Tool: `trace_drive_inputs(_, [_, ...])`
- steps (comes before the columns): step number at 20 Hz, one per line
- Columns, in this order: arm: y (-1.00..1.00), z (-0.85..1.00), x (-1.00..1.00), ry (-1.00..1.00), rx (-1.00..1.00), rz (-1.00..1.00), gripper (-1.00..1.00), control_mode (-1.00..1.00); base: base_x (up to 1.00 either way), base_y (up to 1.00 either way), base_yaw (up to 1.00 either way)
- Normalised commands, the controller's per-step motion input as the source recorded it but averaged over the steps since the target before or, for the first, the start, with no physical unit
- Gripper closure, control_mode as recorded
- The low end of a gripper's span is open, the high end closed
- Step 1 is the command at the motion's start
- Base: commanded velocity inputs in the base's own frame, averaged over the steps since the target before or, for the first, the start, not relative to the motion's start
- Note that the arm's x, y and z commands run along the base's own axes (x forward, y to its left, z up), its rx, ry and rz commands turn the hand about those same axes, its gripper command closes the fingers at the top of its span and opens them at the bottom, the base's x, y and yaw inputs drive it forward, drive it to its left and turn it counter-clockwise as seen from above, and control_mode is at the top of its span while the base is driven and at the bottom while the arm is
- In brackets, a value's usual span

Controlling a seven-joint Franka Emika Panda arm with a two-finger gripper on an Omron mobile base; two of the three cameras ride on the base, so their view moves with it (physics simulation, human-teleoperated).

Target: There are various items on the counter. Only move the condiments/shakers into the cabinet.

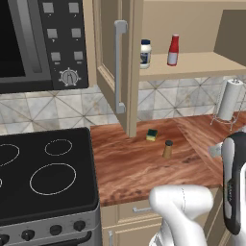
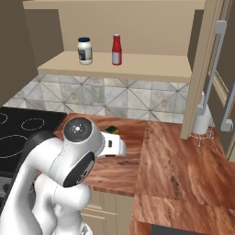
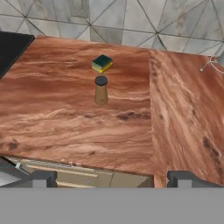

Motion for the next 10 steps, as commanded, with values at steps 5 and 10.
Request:
trace_drive_inputs(5, [0.23, -0.46, 0.27, 0.00, -0.01, 0.00, -1.00, -1.00, 0.00, 0.00, 0.00])
trace_drive_inputs(10, [0.03, -0.37, 0.35, 0.00, 0.00, 0.01, -1.00, -1.00, 0.00, 0.00, 0.00])
